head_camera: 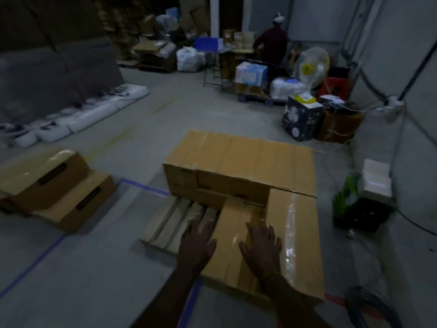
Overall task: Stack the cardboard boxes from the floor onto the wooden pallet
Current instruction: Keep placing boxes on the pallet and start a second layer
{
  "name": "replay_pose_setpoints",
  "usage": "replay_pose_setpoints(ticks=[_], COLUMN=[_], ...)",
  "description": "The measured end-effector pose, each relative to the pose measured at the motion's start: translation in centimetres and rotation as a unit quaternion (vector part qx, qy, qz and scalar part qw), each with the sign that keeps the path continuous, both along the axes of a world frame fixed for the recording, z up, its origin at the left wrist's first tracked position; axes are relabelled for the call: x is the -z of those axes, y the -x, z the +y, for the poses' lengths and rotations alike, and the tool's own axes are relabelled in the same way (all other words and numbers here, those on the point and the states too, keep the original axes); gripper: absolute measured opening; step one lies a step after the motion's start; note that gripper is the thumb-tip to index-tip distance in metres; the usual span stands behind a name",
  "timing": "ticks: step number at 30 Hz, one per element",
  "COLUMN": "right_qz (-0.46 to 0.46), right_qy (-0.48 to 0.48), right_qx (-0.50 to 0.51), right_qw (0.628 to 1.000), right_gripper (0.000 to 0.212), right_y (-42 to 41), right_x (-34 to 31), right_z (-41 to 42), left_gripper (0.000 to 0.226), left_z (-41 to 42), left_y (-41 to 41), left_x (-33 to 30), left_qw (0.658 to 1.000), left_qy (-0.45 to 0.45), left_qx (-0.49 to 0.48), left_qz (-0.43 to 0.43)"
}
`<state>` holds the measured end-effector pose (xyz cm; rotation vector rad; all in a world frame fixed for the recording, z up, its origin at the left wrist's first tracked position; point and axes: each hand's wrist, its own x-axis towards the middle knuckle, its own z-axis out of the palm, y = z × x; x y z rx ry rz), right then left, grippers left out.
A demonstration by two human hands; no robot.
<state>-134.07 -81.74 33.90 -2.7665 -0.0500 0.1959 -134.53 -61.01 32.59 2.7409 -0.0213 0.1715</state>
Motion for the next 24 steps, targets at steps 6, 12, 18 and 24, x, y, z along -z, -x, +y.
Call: replay_pose_setpoints(ticks=[6, 12, 18, 24], right_qz=[-0.018, -0.034, -0.031, -0.023], right_qy=[0.0, -0.014, -0.002, -0.004], right_qx=[-0.078, -0.151, -0.223, -0.279], right_qw=[0.997, 0.988, 0.974, 0.96], right_gripper=[0.065, 0.064, 0.064, 0.065], right_y=[3.4, 3.5, 2.2, -0.9], right_x=[-2.1, -3.9, -4.4, -3.4], right_z=[13.1, 23.2, 33.2, 43.7], left_gripper=[0.066, 0.063, 0.064, 0.064], left_z=[12.9, 23.1, 31.6, 39.8], left_y=[7.0, 10.8, 12.2, 11.4], left_x=[-2.7, -4.5, -5.5, -5.0], left_qw=[0.995, 0.984, 0.966, 0.945], left_qy=[0.009, -0.007, 0.006, 0.005], left_qx=[-0.097, -0.18, -0.259, -0.326], left_qz=[0.017, 0.007, -0.008, -0.002])
